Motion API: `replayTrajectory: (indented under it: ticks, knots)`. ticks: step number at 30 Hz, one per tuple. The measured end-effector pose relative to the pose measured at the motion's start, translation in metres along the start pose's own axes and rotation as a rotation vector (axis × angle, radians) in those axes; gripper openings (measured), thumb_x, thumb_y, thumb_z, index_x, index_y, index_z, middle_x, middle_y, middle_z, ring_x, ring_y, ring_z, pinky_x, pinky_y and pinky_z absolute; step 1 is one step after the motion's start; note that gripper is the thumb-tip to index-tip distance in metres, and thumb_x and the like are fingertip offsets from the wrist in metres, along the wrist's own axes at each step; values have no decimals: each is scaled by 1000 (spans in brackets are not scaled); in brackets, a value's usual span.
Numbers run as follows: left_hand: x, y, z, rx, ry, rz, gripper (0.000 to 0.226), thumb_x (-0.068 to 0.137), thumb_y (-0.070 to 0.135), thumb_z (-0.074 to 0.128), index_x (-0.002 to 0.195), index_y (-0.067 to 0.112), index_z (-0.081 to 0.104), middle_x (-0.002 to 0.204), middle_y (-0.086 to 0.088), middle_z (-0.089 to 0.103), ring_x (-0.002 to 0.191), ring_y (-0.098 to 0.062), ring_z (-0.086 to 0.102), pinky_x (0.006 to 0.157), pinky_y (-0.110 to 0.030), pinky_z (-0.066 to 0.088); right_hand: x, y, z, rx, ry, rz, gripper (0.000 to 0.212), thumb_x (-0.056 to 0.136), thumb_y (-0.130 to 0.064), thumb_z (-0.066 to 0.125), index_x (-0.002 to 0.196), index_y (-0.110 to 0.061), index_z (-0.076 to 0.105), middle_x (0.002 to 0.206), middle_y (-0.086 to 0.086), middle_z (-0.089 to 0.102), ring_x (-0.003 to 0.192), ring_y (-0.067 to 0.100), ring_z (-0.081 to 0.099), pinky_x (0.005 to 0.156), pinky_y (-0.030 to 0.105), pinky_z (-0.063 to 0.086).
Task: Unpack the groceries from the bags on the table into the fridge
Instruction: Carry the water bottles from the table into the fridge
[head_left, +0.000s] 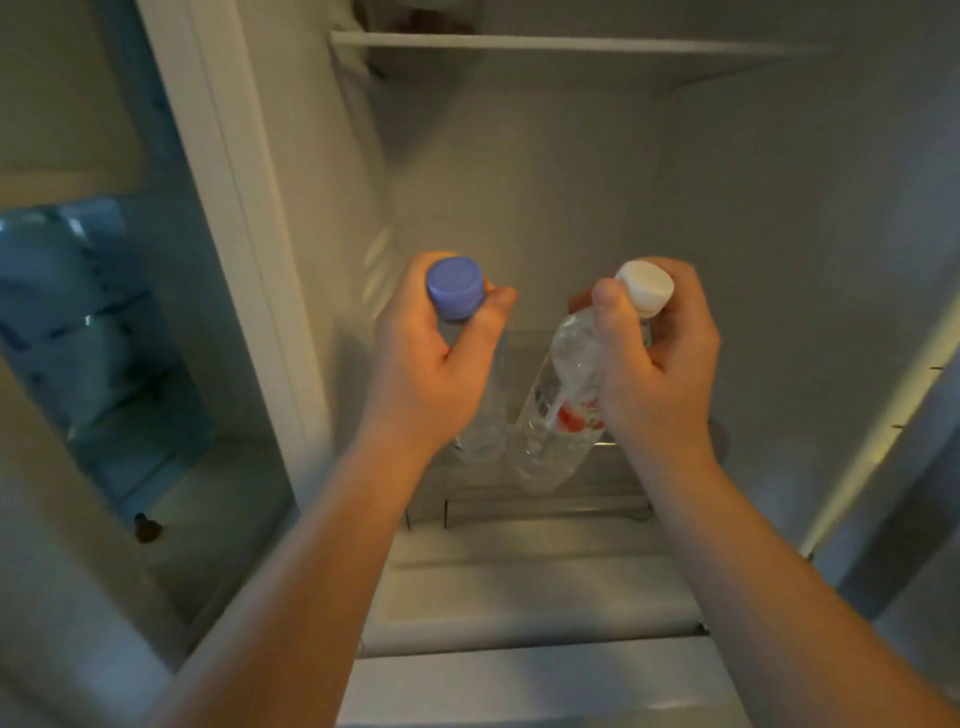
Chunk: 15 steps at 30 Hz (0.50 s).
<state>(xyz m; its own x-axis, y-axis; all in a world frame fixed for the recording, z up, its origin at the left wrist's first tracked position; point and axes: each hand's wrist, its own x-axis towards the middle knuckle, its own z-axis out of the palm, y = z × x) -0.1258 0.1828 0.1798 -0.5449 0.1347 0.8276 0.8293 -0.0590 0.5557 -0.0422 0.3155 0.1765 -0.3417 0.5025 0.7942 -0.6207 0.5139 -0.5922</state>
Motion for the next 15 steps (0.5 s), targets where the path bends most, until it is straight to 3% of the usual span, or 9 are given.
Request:
replayTrajectory:
  ticks: [4,6,12,15]
  knots:
    - [17,-14,19,13,5,9,24,90,25,67,95,4,58,79,14,59,76,-1,57,75,-13,43,26,22,10,-8,-15,31,12,93,-25,60,91,-15,54,83,17,67,75,19,62,70,24,47]
    - [23,-22,28,4,-21,-8,31,90,32,65,95,2,57,79,12,59,75,-4,56,73,-13,43,35,34,15,-24,-30,38,15,92,-29,60,90,-15,55,83,16,67,75,21,62,70,25,47]
    - [43,-60,47,-1,-20,-130,28,87,35,67,92,9,57,76,6,61,72,-6,56,70,-21,47,55,75,32,-30,-109,148,11,95,-19,64,89,-11,59,81,8,67,70,3,57,66,16,44]
    - [53,-79,51,2,2,-224,32,83,46,67,90,16,58,78,0,64,74,-21,63,74,-40,55,65,87,43,-15,-141,179,10,95,-18,65,88,-19,58,83,5,68,74,6,60,69,18,47]
